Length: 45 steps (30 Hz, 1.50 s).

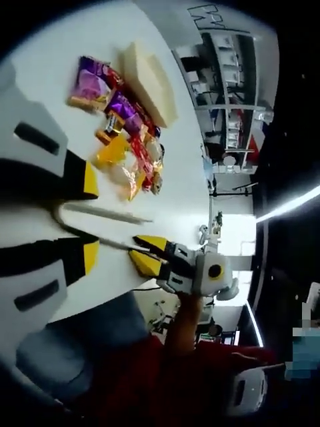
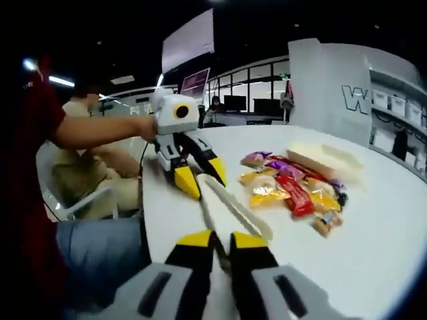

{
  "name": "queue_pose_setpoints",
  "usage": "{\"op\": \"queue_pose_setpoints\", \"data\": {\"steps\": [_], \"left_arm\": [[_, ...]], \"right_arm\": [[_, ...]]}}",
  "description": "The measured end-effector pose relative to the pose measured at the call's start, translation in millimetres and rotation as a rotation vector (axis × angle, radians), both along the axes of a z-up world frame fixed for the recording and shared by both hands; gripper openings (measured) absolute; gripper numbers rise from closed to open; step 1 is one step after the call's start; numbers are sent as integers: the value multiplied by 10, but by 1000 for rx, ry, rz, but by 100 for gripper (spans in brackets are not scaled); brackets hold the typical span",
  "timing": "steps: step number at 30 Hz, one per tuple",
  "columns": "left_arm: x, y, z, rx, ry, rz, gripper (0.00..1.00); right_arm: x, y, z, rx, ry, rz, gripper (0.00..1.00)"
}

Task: Place the target food into the container with the food tongs after gripping and lifting it, then release it inside without dropping or visibly crushing the food.

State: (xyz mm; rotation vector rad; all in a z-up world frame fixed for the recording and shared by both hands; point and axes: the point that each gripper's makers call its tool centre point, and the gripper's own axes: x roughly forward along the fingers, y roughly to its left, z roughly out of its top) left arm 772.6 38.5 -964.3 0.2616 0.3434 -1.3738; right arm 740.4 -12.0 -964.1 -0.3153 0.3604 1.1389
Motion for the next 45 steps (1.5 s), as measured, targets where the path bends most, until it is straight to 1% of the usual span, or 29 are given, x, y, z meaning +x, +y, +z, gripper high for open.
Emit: {"op": "queue_pose_setpoints", "data": {"steps": [1, 2, 3, 4, 5, 6, 7, 8, 9, 10, 12, 13, 14, 15, 16, 17, 18, 19, 21, 23, 25, 27, 28, 30, 34, 37, 38, 42, 45], "left_arm": [[-3, 6, 3, 1, -4, -1, 22], [9, 8, 4, -1, -6, -1, 23], [43, 13, 5, -3, -11, 17, 27], [83, -6, 6, -13, -7, 36, 31], [48, -27, 8, -15, 10, 41, 32], [54, -25, 15, -22, 31, 46, 33], [37, -23, 26, -42, 85, 62, 33], [25, -15, 34, -61, 138, 67, 32], [39, -9, 38, -68, 146, 70, 31], [57, 4, 26, -59, 131, 63, 31], [-21, -20, 57, -85, 173, 43, 31], [-46, -21, 82, -98, 184, 40, 30], [-65, -30, 117, -120, 190, 30, 29], [-90, -30, 153, -138, 189, 24, 29], [-109, -59, 236, -179, 191, 23, 27], [-119, -79, 297, -205, 184, 24, 27], [-109, -87, 351, -217, 148, 18, 28], [-126, -88, 394, -229, 146, 12, 28], [-159, -118, 525, -283, 123, -5, 27], [-288, -185, 675, -352, 164, -43, 19], [-379, -237, 742, -359, 112, -76, 14], [-410, -271, 755, -355, 100, -65, 15], [-425, -291, 777, -364, 104, -63, 15], [-441, -312, 875, -425, 141, -58, 16], [-448, -311, 972, -469, 158, -47, 22], [-472, -315, 1055, -519, 216, -47, 34], [-494, -318, 1066, -524, 211, -52, 38], [-578, -374, 1164, -553, 170, -77, 38], [-590, -399, 1243, -587, 161, -83, 42]], "right_arm": [[-12, 8, 5, 3, -12, 31, 0], [-18, 3, 9, 19, 8, 24, 0], [-113, 77, 27, 60, 67, 82, 0], [-182, 135, 33, 81, 111, 111, 0], [-109, 119, 8, 59, 92, 68, 0], [-83, 107, 3, 34, 25, 90, 0], [-90, 114, 7, 33, -20, 120, 0], [-119, 110, -4, 39, 2, 119, 0], [-130, 125, 20, 68, 36, 117, 0], [-154, 137, 46, 90, 48, 122, 0], [-177, 141, 121, 117, 16, 149, 0], [-183, 149, 156, 143, 31, 149, 0], [-212, 168, 242, 205, 55, 147, 0], [-211, 174, 287, 230, 51, 151, 0], [-206, 172, 356, 257, 23, 154, 0], [-197, 166, 369, 260, 21, 148, 0], [-212, 174, 423, 304, 64, 140, 0], [-217, 176, 455, 326, 88, 140, 0], [-222, 172, 559, 367, 89, 149, 0], [-233, 206, 713, 448, 86, 152, 0], [-304, 231, 776, 460, 94, 188, 0], [-329, 242, 827, 469, 91, 198, 0], [-334, 241, 842, 475, 93, 201, 0], [-344, 231, 934, 517, 97, 205, 0], [-390, 211, 1044, 561, 90, 217, 0], [-413, 192, 1135, 590, 76, 217, 0], [-415, 189, 1153, 599, 78, 217, 0], [-452, 214, 1192, 617, 79, 237, 0], [-512, 262, 1192, 617, 91, 260, 0]]}}
